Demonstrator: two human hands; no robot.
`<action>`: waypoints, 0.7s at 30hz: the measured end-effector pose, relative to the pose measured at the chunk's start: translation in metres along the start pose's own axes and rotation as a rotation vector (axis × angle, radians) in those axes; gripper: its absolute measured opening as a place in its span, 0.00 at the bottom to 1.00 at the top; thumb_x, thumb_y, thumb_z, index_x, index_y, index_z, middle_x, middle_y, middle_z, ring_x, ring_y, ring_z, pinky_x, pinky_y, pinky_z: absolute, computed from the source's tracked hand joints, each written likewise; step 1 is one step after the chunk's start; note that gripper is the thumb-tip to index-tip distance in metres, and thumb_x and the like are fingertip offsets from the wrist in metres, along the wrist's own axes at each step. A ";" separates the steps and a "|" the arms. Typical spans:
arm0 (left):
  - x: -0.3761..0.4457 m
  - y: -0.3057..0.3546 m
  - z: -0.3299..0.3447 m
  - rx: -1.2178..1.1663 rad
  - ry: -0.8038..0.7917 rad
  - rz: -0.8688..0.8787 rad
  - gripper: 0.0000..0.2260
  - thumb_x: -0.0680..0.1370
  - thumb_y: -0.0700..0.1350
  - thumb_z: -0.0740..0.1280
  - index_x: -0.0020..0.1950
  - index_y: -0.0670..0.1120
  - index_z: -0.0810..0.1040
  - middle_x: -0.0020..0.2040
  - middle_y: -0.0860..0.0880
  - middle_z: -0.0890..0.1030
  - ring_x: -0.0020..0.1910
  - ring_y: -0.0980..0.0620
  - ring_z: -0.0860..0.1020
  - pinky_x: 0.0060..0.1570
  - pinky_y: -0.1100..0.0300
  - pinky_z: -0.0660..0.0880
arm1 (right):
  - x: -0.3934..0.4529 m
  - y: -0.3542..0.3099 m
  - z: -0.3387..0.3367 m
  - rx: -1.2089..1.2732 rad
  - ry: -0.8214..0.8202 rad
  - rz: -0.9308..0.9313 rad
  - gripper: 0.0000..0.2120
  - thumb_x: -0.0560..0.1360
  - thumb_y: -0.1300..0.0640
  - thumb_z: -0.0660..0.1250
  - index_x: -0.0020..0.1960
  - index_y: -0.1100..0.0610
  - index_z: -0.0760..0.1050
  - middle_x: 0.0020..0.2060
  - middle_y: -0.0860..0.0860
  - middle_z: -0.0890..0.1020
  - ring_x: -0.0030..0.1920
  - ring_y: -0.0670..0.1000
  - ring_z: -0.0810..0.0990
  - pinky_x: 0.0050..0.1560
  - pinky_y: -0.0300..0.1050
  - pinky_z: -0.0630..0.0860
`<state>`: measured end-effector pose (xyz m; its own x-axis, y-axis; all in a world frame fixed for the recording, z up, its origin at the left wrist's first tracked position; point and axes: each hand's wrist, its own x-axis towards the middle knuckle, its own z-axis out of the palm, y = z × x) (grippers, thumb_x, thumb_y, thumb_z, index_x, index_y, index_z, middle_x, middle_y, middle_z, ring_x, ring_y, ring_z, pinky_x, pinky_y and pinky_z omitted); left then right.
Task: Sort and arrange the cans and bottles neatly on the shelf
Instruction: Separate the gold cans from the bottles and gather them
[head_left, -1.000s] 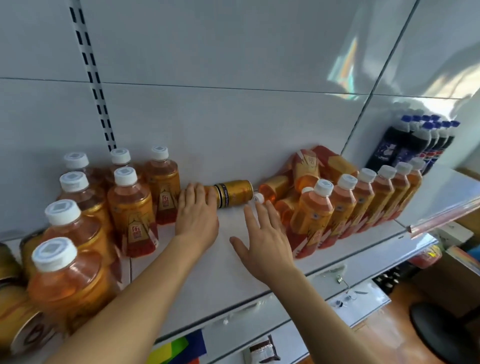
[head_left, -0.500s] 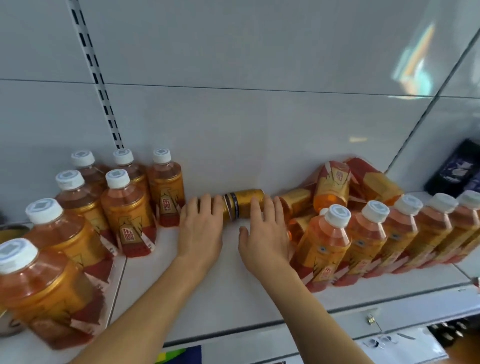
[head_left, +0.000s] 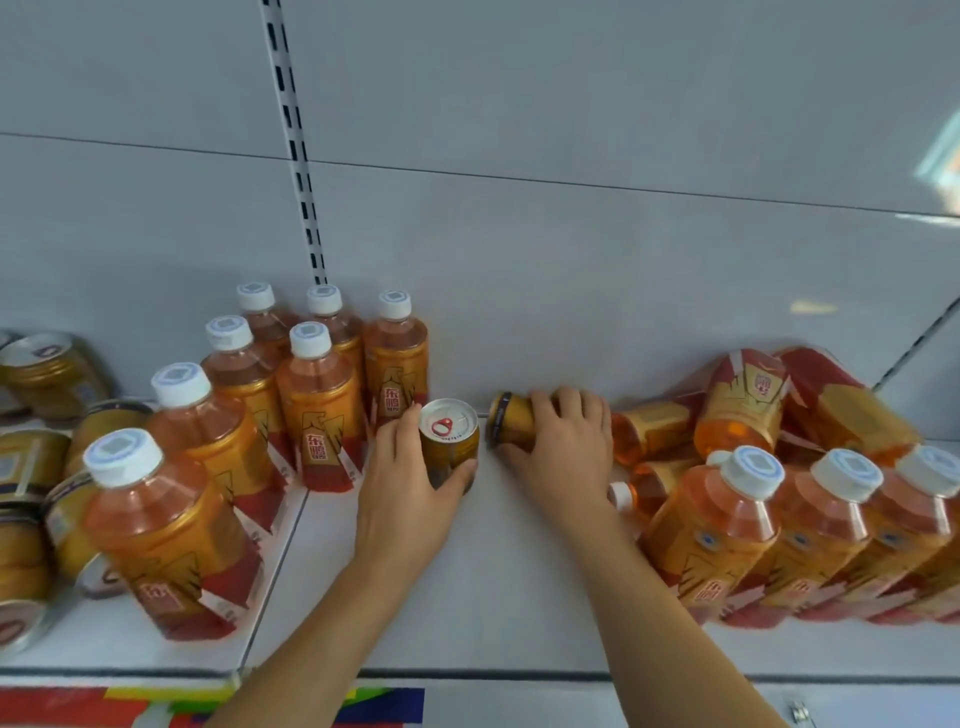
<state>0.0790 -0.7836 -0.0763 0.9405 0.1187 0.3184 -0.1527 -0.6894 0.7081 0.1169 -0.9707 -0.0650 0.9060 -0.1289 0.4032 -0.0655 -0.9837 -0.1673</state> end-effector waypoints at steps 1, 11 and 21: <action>-0.002 -0.001 0.000 -0.010 0.018 -0.003 0.39 0.75 0.57 0.78 0.80 0.52 0.62 0.72 0.50 0.69 0.72 0.47 0.72 0.63 0.47 0.79 | -0.003 -0.003 0.000 0.023 -0.001 -0.007 0.32 0.67 0.34 0.74 0.65 0.52 0.79 0.57 0.55 0.78 0.62 0.62 0.73 0.69 0.60 0.70; -0.017 -0.014 -0.003 -0.164 0.089 -0.012 0.37 0.74 0.58 0.78 0.78 0.51 0.66 0.72 0.50 0.74 0.72 0.51 0.72 0.64 0.50 0.80 | -0.021 -0.010 -0.022 0.258 -0.191 -0.020 0.40 0.72 0.38 0.72 0.81 0.42 0.64 0.68 0.49 0.78 0.71 0.56 0.75 0.75 0.58 0.70; -0.024 -0.018 -0.010 -0.318 0.020 0.002 0.37 0.74 0.54 0.79 0.78 0.52 0.66 0.74 0.53 0.74 0.73 0.53 0.73 0.67 0.47 0.79 | -0.067 -0.030 -0.036 0.674 -0.102 0.230 0.45 0.69 0.39 0.82 0.80 0.41 0.65 0.70 0.41 0.74 0.70 0.43 0.72 0.70 0.44 0.73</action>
<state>0.0563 -0.7664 -0.0901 0.9343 0.1335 0.3305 -0.2452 -0.4321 0.8678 0.0432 -0.9371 -0.0543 0.9370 -0.2786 0.2108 -0.0162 -0.6375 -0.7703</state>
